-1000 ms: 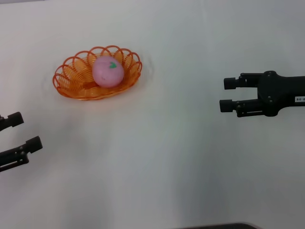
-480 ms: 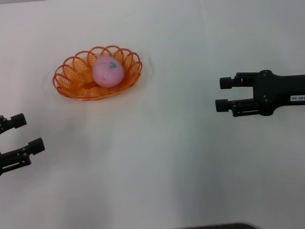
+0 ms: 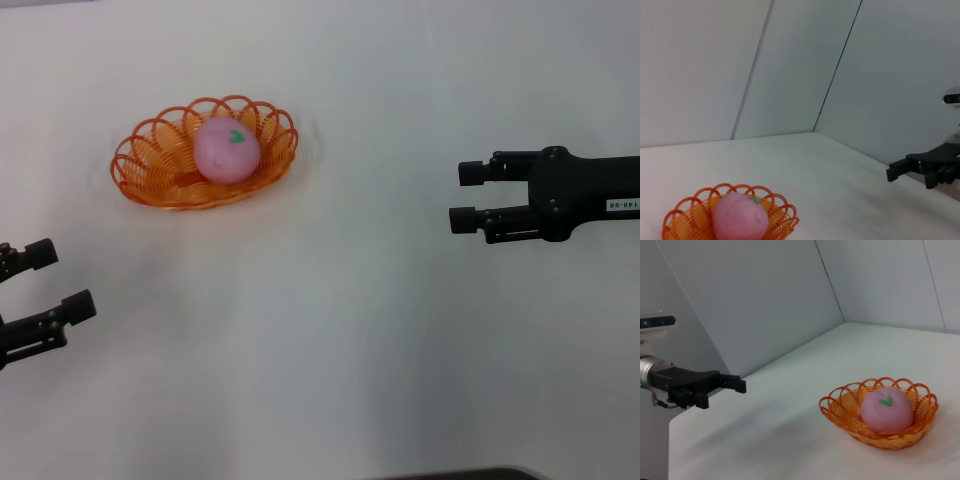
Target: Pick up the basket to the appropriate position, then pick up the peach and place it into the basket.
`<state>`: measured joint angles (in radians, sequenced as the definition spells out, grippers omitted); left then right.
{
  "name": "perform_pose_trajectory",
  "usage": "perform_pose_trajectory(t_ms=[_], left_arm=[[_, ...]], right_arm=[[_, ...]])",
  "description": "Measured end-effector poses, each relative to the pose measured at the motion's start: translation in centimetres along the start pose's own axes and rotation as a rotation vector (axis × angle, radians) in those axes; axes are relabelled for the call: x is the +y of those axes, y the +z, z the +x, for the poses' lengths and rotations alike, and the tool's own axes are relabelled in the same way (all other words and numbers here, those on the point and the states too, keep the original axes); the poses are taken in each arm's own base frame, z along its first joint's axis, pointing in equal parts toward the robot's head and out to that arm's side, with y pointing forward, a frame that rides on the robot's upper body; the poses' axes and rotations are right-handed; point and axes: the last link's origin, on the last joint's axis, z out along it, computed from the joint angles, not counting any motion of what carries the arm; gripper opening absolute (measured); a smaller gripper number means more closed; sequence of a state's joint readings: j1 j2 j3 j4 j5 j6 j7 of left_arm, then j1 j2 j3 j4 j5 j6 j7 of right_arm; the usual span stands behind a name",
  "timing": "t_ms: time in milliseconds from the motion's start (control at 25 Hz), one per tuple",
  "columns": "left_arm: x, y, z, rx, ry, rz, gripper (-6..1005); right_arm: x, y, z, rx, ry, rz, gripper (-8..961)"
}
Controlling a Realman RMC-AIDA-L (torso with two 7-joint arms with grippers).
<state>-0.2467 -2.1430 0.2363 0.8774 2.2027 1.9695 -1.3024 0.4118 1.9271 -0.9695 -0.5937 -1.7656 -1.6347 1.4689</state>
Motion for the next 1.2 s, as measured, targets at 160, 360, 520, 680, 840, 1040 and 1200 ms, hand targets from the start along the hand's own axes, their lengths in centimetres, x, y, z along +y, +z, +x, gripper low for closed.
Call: perform_pose_trajectory(t_ms=[160,360,520,680,840,1040,1200], left_arm=[[0.0,0.0,0.0,0.000,0.000,0.000,888],[0.1,0.0,0.0,0.001,0.001,-0.008,887],[0.3,0.3,0.0,-0.008,0.003,-0.035,887],[1.0,1.2,0.1,-0.042,-0.002,-0.112,887],[1.1,1.6,0.2,-0.045,-0.006,-0.126,887],[1.0,1.7,0.3,-0.042,-0.002,-0.128,887],[1.0,1.8,0.4,-0.043,-0.001,-0.130,887]], right_arm=[[0.0,0.1,0.0,-0.001,0.001,0.001,826],[-0.1,0.1,-0.1,-0.001,0.000,0.003,826],[-0.1,0.2,-0.2,0.000,-0.002,0.002,826],[-0.2,0.2,-0.3,0.000,-0.001,0.003,826],[-0.2,0.3,-0.3,0.002,-0.001,0.003,826],[-0.2,0.4,-0.3,0.003,0.000,0.003,826],[-0.2,0.5,-0.3,0.003,-0.001,0.000,826]])
